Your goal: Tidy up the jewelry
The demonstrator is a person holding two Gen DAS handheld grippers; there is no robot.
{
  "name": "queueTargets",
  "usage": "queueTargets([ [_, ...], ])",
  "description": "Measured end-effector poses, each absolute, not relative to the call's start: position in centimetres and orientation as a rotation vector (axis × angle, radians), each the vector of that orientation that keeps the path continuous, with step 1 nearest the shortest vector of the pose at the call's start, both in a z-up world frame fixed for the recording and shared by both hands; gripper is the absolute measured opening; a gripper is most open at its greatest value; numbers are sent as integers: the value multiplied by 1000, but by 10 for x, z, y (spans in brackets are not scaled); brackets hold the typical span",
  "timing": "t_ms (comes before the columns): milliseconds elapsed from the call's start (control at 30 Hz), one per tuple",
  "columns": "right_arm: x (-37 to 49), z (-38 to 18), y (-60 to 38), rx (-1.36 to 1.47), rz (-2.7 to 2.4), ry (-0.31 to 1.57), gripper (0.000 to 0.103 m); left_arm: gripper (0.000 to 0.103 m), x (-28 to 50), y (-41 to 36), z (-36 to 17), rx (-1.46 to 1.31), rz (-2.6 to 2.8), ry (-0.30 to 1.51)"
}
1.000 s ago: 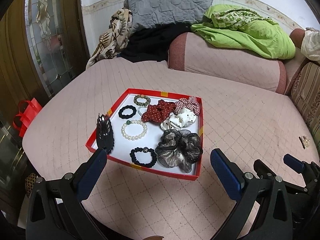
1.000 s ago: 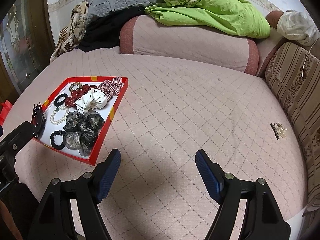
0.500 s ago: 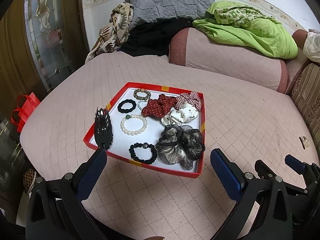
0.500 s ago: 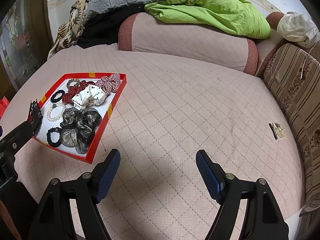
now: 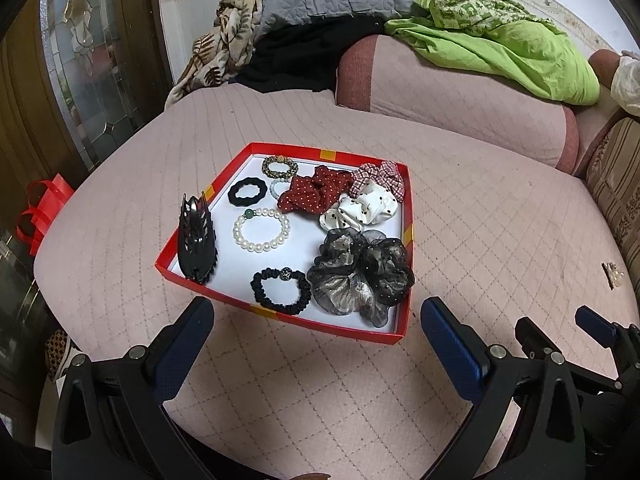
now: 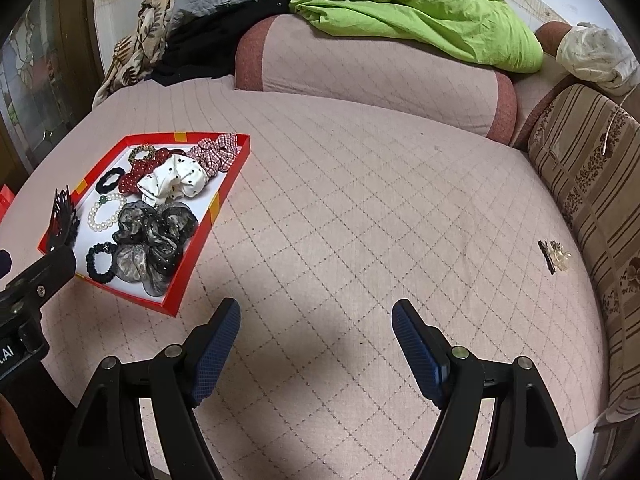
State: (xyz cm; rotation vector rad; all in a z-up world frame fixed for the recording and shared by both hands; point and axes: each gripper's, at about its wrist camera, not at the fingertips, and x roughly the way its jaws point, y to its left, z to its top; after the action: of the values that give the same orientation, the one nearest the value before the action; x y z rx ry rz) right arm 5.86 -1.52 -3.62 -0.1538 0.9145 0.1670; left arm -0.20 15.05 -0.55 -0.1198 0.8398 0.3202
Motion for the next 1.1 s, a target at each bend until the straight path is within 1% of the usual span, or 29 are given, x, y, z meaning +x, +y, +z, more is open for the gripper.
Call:
queueTargets([
  [300, 62, -38, -17, -144, 136, 894, 82, 103, 0, 154, -13, -139, 303, 846],
  [1100, 65, -47, -10, -167, 146, 911, 83, 103, 8, 160, -24, -176, 307, 884],
])
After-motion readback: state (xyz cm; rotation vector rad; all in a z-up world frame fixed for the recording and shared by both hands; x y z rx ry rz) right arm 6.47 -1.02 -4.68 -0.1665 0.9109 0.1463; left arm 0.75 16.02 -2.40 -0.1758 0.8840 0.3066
